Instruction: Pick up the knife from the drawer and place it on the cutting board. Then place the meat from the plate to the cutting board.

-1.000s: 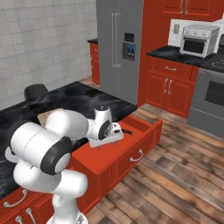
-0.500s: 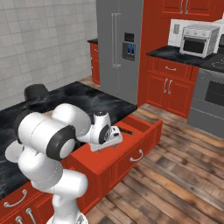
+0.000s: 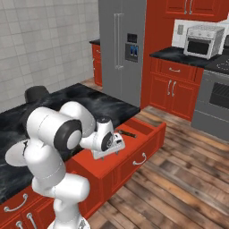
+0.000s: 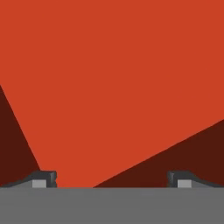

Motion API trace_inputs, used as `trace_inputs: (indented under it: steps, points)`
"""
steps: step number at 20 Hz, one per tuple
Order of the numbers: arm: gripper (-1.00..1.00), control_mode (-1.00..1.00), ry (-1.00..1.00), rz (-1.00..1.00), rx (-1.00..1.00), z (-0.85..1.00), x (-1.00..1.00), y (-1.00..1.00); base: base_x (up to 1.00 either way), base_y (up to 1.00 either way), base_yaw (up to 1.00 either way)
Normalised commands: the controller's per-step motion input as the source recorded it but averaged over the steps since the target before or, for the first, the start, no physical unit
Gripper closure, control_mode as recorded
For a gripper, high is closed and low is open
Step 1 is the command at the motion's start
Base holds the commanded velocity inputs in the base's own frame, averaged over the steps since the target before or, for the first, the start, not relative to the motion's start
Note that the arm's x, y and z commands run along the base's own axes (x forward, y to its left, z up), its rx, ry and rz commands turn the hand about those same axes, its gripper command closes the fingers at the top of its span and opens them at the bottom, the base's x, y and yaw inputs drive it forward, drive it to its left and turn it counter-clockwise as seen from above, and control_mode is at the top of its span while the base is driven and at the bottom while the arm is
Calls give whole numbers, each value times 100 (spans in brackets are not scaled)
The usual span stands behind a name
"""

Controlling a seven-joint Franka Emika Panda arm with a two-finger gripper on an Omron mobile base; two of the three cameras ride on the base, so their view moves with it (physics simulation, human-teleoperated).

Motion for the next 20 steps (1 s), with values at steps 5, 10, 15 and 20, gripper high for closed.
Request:
trace_inputs:
  steps: [5,10,15,20]
  points:
    - [-100,-100,4,7,0,-31,12,0,0,0,0]
    - [-100,-100,0,6,0,-19,11,-4,0,0,0]
    - [-100,-100,3,6,0,-24,7,-6,0,0,0]
    - [-100,-100,7,5,0,-31,2,-13,0,0,0]
